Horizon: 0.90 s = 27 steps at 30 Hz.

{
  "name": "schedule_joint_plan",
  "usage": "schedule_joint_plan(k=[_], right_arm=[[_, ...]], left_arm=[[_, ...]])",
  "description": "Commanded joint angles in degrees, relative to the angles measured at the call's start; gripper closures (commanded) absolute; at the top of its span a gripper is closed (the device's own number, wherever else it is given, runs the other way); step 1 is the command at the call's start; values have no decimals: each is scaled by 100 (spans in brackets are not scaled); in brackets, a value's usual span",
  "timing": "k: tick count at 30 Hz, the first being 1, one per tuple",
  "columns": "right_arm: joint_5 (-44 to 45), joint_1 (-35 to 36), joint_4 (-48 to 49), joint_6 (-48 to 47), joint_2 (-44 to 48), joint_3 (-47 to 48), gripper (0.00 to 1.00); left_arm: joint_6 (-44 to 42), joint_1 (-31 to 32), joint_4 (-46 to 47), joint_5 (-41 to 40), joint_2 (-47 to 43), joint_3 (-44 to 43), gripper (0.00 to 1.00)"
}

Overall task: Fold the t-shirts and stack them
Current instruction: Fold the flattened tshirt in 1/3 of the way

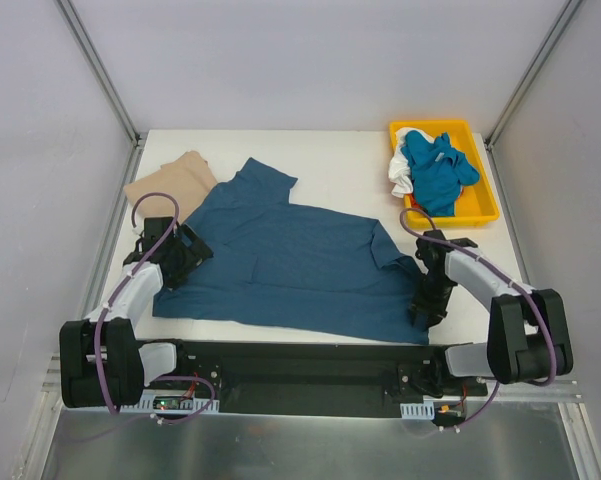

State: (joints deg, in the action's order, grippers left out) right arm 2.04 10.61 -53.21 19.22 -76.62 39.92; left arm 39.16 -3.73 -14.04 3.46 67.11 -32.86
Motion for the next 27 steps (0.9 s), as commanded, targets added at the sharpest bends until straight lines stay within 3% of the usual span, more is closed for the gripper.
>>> schedule_joint_plan(k=[1,6,14,19,23,27], right_arm=[[-91,151,109,108,-152,-116,66],[-72,169,-110,222,103,-204,64],[-741,327,-207,345,393,-389,64],[-653,380,-269,301,271,-310,74],[-758,442,-260,249,173,-310,94],[-924,486,-479,415,428,-292,99]], left_arm=[[-119,4,-46,5,-216,78,1],[-119,-5,-46,14,-164,43,1],[-119,-5,-55,-30,-111,26,1],[-119,4,-46,-83,-93,34,1],[-128,3,-55,-127,-110,43,1],[-136,-5,-55,-197,-146,34,1]])
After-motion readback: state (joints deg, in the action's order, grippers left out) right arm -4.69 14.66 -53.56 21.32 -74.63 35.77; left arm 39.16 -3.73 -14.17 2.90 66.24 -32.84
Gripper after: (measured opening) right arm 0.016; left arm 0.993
